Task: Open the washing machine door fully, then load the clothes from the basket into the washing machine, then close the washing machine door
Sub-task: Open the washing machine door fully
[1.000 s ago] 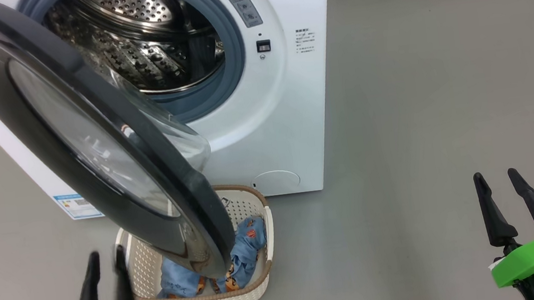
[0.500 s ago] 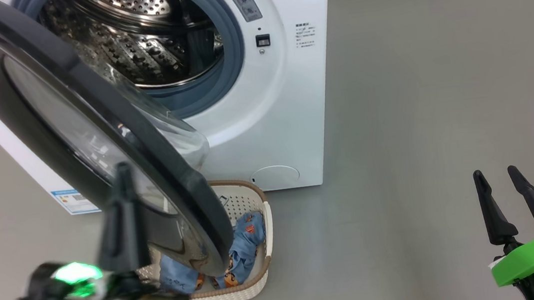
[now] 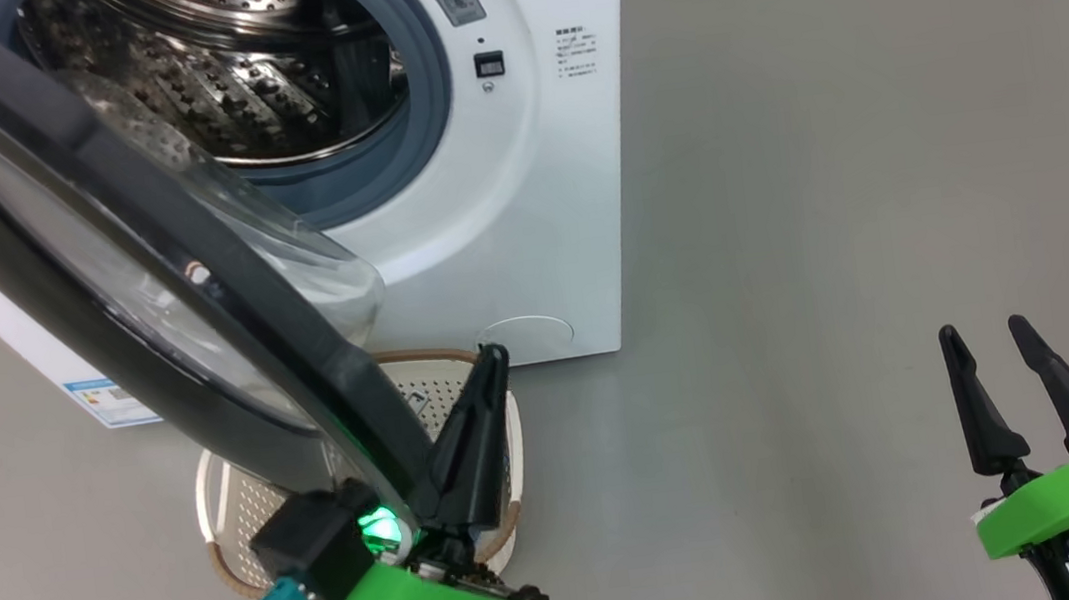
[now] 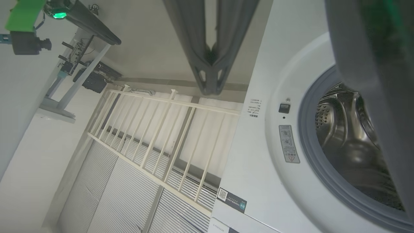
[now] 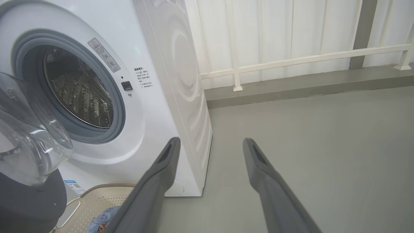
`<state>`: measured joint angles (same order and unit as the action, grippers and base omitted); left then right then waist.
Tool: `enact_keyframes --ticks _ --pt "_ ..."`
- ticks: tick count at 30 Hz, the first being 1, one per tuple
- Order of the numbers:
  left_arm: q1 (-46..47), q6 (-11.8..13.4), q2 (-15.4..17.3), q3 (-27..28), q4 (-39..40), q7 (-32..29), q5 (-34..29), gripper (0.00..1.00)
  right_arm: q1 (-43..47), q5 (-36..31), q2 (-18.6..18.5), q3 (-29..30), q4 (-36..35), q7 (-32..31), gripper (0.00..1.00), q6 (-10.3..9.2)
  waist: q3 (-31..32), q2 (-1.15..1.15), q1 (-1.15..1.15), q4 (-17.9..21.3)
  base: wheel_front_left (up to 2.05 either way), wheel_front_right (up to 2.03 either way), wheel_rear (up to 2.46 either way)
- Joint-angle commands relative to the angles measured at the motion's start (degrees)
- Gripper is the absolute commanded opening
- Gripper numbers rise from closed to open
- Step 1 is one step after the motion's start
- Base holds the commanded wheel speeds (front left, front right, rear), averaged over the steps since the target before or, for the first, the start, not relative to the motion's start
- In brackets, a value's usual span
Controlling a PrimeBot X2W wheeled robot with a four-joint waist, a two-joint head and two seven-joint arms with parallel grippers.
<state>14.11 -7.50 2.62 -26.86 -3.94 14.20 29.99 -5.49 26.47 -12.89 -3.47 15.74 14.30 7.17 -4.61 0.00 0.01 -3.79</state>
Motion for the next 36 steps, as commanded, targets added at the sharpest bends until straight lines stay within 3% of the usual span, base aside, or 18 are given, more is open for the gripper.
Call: enact_keyframes --ticks 1,13,36 --pt "2.64 0.18 0.27 1.18 -0.05 0.56 1.16 0.0 -1.89 -0.94 -1.2 -1.17 -1.45 0.7 1.0 0.32 -0.31 0.0 -0.01 0.29 0.0 0.0 0.0" --pt "6.16 1.45 0.26 3.29 -9.8 0.78 4.85 0.0 -2.25 -1.07 -1.38 -1.16 -1.6 0.7 1.0 0.32 -0.27 0.0 -0.01 0.34 0.0 0.0 0.0" --pt "4.11 0.86 0.26 9.45 -12.42 0.79 5.76 0.0 -1.21 -1.24 -1.83 -0.23 -2.21 0.7 1.0 0.32 1.02 0.0 -0.01 -2.56 0.0 0.0 0.0"
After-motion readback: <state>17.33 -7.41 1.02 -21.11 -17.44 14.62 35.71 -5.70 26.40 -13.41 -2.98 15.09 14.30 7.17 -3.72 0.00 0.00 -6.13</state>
